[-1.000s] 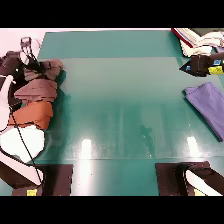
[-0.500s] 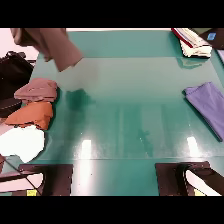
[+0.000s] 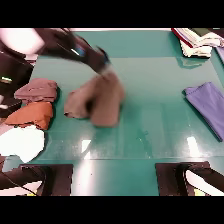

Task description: Fold the shirts.

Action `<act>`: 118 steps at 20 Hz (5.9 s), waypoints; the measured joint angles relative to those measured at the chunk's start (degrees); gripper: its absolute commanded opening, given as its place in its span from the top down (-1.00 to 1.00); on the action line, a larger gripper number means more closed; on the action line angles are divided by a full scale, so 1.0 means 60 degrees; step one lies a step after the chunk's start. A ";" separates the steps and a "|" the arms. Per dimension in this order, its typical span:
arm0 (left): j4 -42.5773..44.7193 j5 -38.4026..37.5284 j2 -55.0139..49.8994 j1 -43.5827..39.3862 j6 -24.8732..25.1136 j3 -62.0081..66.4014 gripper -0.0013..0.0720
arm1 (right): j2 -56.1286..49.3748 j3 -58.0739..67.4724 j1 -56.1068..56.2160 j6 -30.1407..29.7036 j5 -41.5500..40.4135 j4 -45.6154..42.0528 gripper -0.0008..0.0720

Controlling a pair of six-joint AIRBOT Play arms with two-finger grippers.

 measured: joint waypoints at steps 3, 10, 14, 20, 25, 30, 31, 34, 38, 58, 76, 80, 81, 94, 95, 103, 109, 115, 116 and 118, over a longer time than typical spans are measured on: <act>-0.0448 0.0280 -0.0335 -0.0171 0.0000 -0.0470 -0.81 | 0.0219 -0.0368 0.0000 0.0000 0.0087 0.0000 0.93; -0.0692 -0.0331 -0.0495 0.3552 -0.0732 -0.1417 -0.81 | 0.0918 -0.1293 0.0000 0.0004 -0.0372 -0.0015 0.93; -0.1188 -0.0517 -0.0637 0.5431 -0.0914 -0.3362 -0.81 | 0.0925 -0.1468 0.0000 0.0000 -0.0594 0.0029 0.93; -0.2014 0.0251 -0.0962 0.6349 -0.0743 -0.6025 -0.81 | 0.0474 -0.1526 0.0000 0.0000 -0.0688 0.0630 0.93; -0.2954 0.0699 -0.1300 0.6025 -0.0189 -0.6692 -0.28 | 0.0204 -0.1534 0.0000 0.0000 -0.0674 0.0812 0.93; -0.3075 0.0900 -0.1417 0.5767 -0.0040 -0.6448 0.89 | 0.0382 -0.2495 -0.0470 -0.0080 0.0117 0.0240 0.93; -0.3071 0.0816 -0.1399 0.5767 -0.0029 -0.6233 0.89 | 0.0517 -0.3071 -0.0645 -0.0087 0.0291 0.0197 0.85; -0.3089 0.0674 -0.1209 0.5767 0.0000 -0.5373 0.89 | 0.0943 -0.5730 -0.1042 -0.0113 0.0554 0.0087 -0.15; -0.3104 0.0521 -0.1049 0.5752 0.0018 -0.4466 0.89 | 0.0816 -0.9854 -0.0747 -0.0433 -0.0270 0.1188 -0.15; -0.2914 0.0306 0.2098 0.6641 0.0215 -0.1064 0.89 | 0.0889 -0.7326 -0.0051 -0.1155 -0.1177 0.1603 0.94; -0.3978 -0.0353 0.2885 0.5934 0.0747 0.1519 0.90 | 0.0925 -0.1002 -0.3854 -0.0426 0.2178 0.0805 0.94; -0.3104 -0.0506 0.0714 0.4911 0.0710 0.0379 0.89 | -0.0557 -0.2743 -0.2965 -0.0350 0.2047 -0.0189 0.94; -0.2940 -0.0393 0.0069 0.4801 0.0663 0.0222 0.89 | -0.0954 -0.3085 -0.2765 -0.0339 0.1858 -0.0397 0.94; -0.2058 -0.1832 -0.1515 0.6441 -0.0215 -0.1319 -0.48 | -0.2543 -0.3785 -0.2521 -0.0761 0.1344 -0.0058 0.06; -0.1963 -0.1887 -0.1279 0.6568 -0.0222 -0.1898 -0.48 | -0.2266 -0.4149 -0.2546 -0.0812 0.1351 -0.0036 0.06; -0.1942 -0.0816 -0.0146 0.6900 0.0004 -0.6856 -0.48 | -0.0503 -0.6597 -0.2550 -0.0994 0.0761 0.0317 0.06; -0.3297 0.0368 -0.0040 0.6324 0.0612 -0.8502 -0.42 | -0.0284 -0.6921 -0.2521 -0.1013 0.0579 0.0634 0.06; -0.3391 0.1071 0.0015 0.5537 0.0561 -0.8448 0.89 | -0.0102 -0.7541 -0.3636 -0.1133 0.0896 0.0641 0.03; -0.3388 0.1053 0.0022 0.5504 0.0557 -0.8309 0.89 | -0.0011 -0.7916 -0.4018 -0.1166 0.0911 0.0576 -0.24; -0.3413 0.0991 0.0087 0.5446 0.0535 -0.7963 0.89 | 0.0178 -0.8892 -0.4962 -0.1198 0.0900 0.0244 -0.37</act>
